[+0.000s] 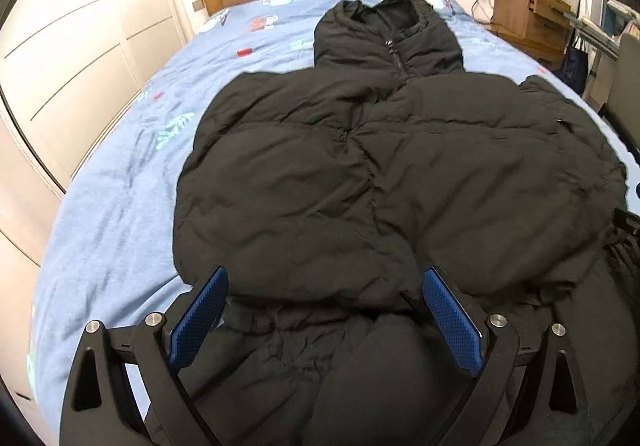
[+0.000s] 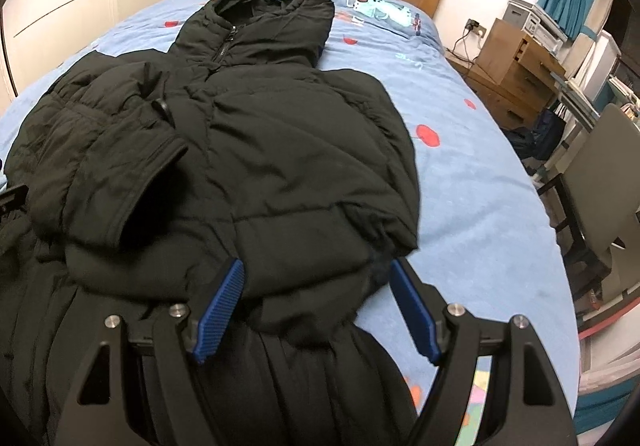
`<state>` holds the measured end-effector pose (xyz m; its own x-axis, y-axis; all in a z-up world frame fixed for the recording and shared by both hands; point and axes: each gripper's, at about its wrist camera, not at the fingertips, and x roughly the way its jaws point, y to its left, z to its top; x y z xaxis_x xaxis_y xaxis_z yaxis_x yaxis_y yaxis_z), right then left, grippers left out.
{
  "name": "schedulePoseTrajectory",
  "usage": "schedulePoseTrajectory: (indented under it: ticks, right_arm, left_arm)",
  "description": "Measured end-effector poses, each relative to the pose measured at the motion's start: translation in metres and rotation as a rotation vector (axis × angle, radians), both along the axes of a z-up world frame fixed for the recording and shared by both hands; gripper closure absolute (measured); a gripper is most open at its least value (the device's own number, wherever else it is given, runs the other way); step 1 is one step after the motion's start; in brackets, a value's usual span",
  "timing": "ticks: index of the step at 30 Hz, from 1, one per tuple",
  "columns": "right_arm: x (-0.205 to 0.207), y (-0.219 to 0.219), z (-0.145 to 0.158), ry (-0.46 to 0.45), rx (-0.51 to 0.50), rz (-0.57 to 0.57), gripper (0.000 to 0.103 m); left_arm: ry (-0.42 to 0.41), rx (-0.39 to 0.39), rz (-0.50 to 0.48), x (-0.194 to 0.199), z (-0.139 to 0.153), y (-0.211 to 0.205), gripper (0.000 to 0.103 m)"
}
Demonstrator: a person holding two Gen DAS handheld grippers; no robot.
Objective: Fold large clothes
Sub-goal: 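Move both grippers toward the black coat's hood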
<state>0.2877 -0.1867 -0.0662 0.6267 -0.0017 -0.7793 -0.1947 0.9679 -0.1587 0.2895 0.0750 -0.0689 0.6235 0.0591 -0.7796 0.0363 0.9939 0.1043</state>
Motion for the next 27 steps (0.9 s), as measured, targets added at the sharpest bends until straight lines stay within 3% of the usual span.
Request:
schedulePoseTrajectory:
  ticks: [10, 20, 27]
  right_arm:
    - [-0.023, -0.022, 0.032, -0.039, 0.003, -0.008, 0.029]
    - [0.015, -0.024, 0.063, -0.081, 0.047, -0.003, 0.029]
    - [0.028, -0.011, 0.064, -0.086, 0.074, 0.019, 0.029]
  left_arm:
    - [0.006, -0.016, -0.05, -0.016, 0.025, 0.018, 0.006]
    - [-0.011, 0.012, -0.002, 0.02, 0.043, 0.059, 0.004]
    - [-0.053, 0.042, 0.041, 0.026, 0.045, 0.058, 0.004]
